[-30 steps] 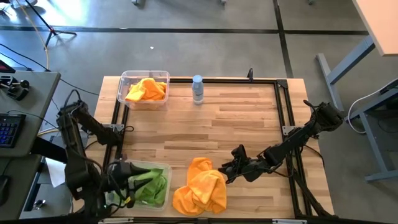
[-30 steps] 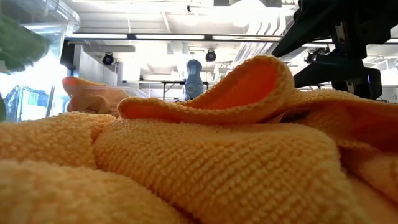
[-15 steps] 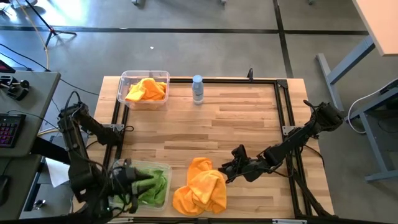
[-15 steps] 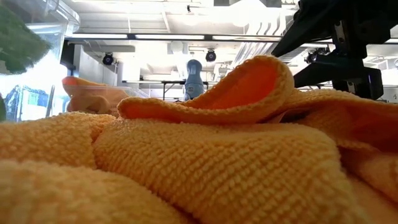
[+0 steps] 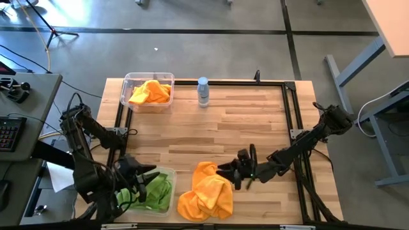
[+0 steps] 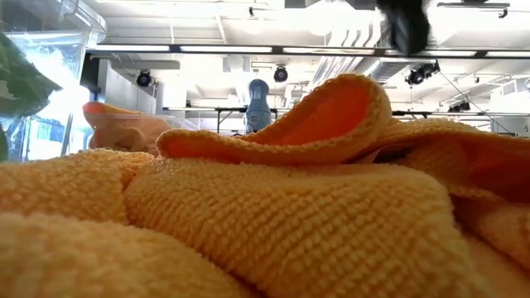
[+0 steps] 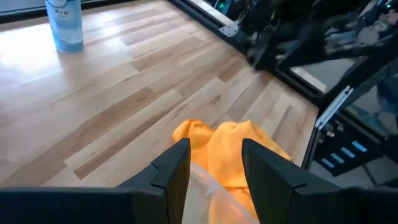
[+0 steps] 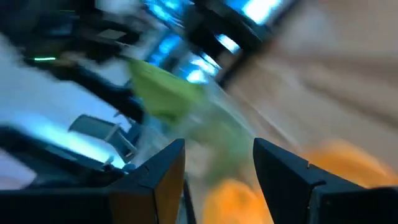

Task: Sort microfiber towel by color & place in baskets
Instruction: Put the green microfiber towel into the bottom transparent bin

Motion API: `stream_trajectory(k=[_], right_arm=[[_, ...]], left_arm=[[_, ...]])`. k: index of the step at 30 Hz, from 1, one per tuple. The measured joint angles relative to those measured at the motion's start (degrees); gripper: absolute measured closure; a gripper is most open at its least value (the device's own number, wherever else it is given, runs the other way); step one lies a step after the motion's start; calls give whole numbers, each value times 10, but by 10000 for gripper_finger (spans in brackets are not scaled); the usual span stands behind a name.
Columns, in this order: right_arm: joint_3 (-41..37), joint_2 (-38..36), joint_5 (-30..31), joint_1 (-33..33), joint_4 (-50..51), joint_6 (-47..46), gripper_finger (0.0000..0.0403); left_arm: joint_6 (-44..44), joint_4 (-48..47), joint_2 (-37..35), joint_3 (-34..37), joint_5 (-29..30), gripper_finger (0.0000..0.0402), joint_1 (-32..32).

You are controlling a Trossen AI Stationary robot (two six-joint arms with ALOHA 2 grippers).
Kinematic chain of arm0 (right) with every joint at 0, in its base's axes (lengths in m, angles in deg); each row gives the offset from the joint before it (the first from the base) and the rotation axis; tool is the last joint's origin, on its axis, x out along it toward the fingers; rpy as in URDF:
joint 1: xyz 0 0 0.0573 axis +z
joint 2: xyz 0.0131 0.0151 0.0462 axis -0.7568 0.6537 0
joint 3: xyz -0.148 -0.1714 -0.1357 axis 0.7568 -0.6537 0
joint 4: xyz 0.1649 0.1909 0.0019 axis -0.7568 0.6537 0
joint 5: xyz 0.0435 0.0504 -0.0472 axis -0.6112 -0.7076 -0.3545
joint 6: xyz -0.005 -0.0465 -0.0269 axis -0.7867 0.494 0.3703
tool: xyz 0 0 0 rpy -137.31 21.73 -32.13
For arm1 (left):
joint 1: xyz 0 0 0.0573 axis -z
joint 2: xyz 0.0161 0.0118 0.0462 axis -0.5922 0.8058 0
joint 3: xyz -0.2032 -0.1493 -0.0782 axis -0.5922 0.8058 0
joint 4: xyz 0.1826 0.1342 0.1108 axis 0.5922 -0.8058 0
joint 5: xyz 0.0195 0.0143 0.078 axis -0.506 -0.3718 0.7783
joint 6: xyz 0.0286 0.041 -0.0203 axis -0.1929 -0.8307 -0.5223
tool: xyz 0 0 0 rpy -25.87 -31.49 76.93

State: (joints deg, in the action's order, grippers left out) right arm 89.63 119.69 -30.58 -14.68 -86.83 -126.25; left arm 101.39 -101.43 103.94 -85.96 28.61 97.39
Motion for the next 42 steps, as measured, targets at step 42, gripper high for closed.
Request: stream_trajectory(k=[42], right_arm=[[818,556,-43,-95,237,431,274]], left_arm=[[-22,24,0,0,37,268,-8]])
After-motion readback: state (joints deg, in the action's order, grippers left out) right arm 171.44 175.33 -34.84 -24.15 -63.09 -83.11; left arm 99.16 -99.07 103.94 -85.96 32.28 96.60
